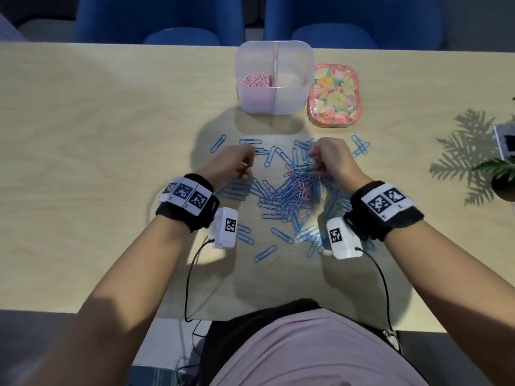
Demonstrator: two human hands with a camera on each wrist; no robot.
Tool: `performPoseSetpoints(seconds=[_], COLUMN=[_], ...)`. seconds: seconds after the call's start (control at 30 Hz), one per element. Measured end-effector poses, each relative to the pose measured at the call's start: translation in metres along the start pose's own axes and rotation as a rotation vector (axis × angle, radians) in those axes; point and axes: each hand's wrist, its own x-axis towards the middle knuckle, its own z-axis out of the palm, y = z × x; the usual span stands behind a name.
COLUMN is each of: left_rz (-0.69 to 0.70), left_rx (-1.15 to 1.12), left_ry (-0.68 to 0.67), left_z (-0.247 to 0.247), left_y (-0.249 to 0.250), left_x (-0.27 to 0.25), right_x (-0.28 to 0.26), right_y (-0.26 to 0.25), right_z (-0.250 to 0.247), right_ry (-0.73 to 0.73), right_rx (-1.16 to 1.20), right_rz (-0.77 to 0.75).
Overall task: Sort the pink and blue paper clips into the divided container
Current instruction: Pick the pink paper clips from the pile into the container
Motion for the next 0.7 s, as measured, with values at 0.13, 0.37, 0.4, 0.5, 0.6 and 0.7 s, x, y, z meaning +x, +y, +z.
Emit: performPoseSetpoints(seconds=[0.13,0.37,0.4,0.5,0.6,0.7], left_rz=[0.231,0.411,0.432,0.41,0.363,0.312], left_rx=[0.461,0.983,0.993,0.978,0.876,0.515], left_ry=[-0.054,0.011,0.026,0.03,0.025,0.043], left_z=[0.022,0.051,0.052,0.049,0.034,0.009], left_y=[0.004,-0.005,-0.007,-0.011,-0.013,-0.011], left_x=[0.007,0.018,0.017,0.017,0.016,0.01], right_x=[0.003,0.007,0.008,0.013,0.016,0.018], right_y=[0.006,0.013,0.012,0.011,0.01,0.005], right_z=[-0.009,0.002,0.004,0.008,0.011,0.008], right_ry=[-0.032,-0.077,-0.061,-0.091,-0.082,0.0], right_rx=[-0.06,-0.327,-0.35,-0.556,-0.751,-0.717], right_rz=[-0.039,-0.334,-0.342,-0.381,-0.399,-0.391])
